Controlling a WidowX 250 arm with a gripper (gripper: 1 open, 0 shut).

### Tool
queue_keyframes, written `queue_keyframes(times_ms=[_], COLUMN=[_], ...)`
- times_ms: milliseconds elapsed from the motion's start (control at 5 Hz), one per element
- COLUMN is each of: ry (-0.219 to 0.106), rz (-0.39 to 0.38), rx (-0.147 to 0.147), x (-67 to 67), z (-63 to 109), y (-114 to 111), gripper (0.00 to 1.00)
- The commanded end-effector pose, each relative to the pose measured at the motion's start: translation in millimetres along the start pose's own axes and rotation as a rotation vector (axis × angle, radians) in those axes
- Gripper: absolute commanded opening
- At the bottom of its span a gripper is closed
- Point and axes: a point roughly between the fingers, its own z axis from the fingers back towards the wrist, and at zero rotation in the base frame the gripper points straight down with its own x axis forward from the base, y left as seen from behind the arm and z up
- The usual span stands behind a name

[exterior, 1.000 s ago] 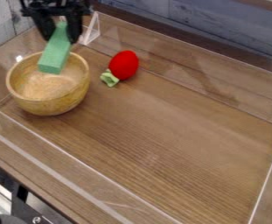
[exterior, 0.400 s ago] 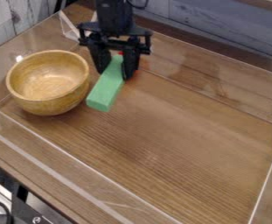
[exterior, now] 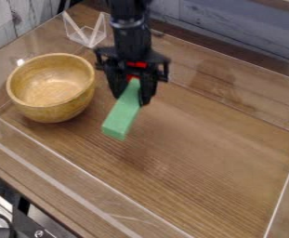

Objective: Remove the green block from the brown bowl and put it on the table

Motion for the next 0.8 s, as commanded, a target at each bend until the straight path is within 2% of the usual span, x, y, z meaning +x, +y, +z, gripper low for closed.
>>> queue_keyframes(times_ms=[0, 200, 600], ry=[-0.036, -0.043, -0.047], rz=[-0.036, -0.068, -0.089], rx=[-0.006, -0.009, -0.037], x=[2.5, 2.5, 1.2], z=[-10.5, -24.9, -32.9], y=[-8.2, -11.7, -10.2], gripper=[0.00, 0.00, 0.00])
